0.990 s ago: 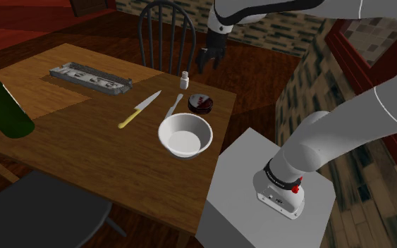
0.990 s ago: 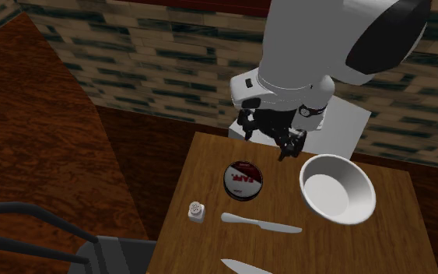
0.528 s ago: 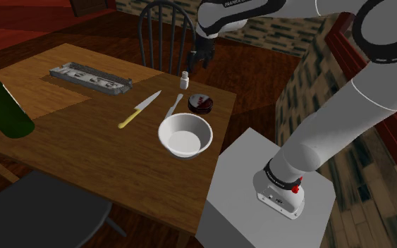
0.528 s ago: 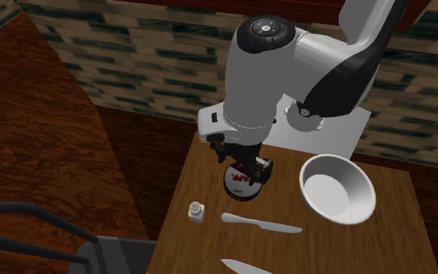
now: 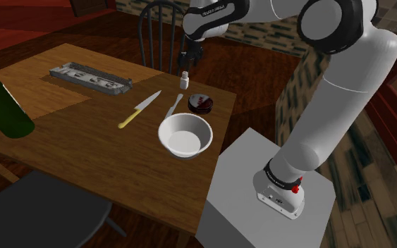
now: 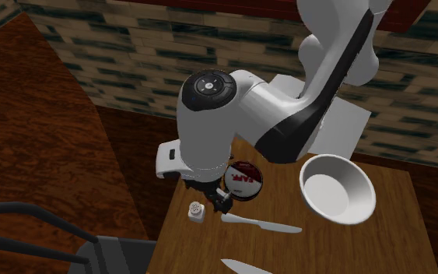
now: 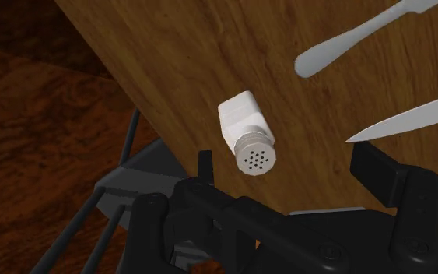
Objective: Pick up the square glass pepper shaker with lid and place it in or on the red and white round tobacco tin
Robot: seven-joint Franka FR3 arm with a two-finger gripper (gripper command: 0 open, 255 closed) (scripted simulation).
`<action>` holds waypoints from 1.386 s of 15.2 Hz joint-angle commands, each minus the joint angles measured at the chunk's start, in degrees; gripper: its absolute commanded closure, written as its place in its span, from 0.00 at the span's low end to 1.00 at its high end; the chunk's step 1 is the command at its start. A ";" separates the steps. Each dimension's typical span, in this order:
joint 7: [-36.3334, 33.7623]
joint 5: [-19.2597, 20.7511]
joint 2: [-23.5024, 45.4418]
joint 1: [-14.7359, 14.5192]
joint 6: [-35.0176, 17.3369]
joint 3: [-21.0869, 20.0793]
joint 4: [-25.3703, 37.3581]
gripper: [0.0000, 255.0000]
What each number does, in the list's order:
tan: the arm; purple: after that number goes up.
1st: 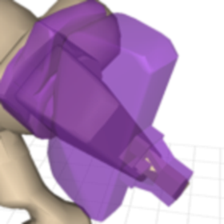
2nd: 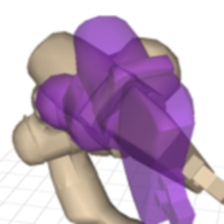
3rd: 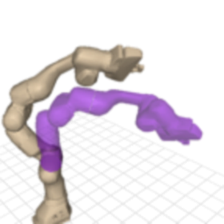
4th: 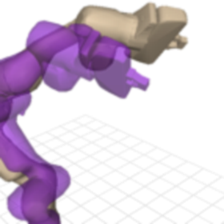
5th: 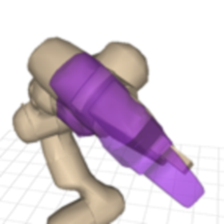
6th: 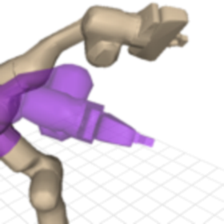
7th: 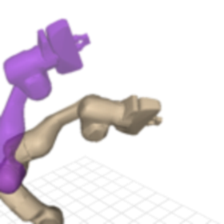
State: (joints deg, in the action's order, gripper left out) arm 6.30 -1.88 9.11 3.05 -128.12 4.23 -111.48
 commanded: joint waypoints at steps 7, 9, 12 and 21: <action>0.60 -0.29 6.87 0.36 -4.22 0.04 3.31 0.00; 0.69 -0.44 8.12 0.40 -5.77 -0.01 3.01 0.00; 0.69 -0.44 8.12 0.40 -5.77 -0.01 3.00 0.00; 0.69 -0.43 8.11 0.40 -5.76 -0.01 3.00 1.00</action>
State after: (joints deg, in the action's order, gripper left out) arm 6.99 -2.32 17.21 3.44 -133.88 4.22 -108.47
